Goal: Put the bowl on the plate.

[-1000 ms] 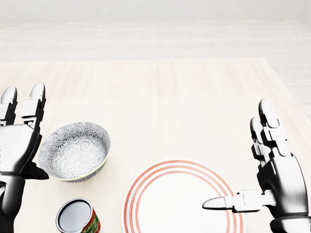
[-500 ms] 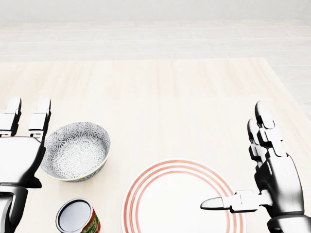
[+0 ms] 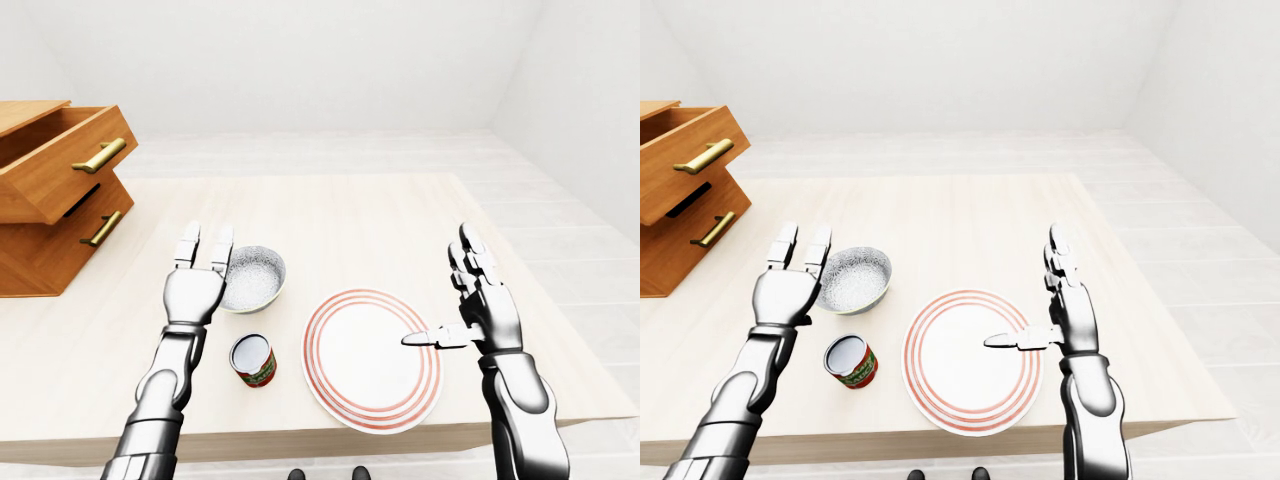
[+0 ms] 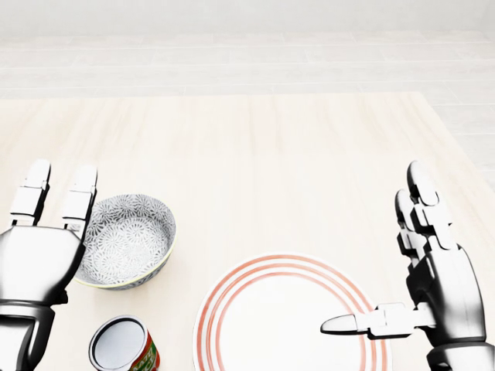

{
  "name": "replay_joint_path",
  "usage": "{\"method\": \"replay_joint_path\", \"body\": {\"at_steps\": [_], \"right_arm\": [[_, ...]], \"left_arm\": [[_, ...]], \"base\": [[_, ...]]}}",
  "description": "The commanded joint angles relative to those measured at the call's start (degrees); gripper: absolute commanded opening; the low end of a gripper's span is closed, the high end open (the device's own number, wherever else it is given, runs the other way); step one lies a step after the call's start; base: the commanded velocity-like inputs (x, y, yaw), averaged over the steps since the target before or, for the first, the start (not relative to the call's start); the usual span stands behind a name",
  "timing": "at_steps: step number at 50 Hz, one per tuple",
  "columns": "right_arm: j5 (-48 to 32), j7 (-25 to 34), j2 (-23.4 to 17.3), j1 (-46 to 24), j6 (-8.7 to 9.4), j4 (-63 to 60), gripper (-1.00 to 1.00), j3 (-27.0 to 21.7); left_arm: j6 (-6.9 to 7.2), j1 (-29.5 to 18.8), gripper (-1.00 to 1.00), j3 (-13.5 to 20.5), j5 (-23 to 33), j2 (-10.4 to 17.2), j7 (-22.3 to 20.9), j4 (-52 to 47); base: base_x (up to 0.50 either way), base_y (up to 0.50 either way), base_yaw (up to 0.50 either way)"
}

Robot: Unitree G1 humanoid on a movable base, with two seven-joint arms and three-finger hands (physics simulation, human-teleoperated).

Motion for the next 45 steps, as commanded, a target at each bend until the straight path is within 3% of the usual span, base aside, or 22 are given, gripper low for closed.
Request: {"method": "replay_joint_path", "body": {"at_steps": [1,20,45], "right_arm": [[-0.2,0.0,0.0,0.1,0.0,-1.0,1.0,0.0],[-0.1,0.0,0.0,-0.2,0.0,0.1,1.0,0.0],[0.0,-0.1,-0.1,-0.4,0.0,1.7,1.0,0.2]], "left_arm": [[0.0,-0.3,1.0,-0.4,1.3,0.1,1.8,1.7],[0.0,0.2,1.0,-2.3,4.7,-0.2,6.5,5.0],[0.0,-0.6,1.0,-4.4,6.6,-0.7,7.0,9.1]], "base": [[0.0,0.0,0.0],[0.0,0.0,0.0],[0.0,0.0,0.0]]}}
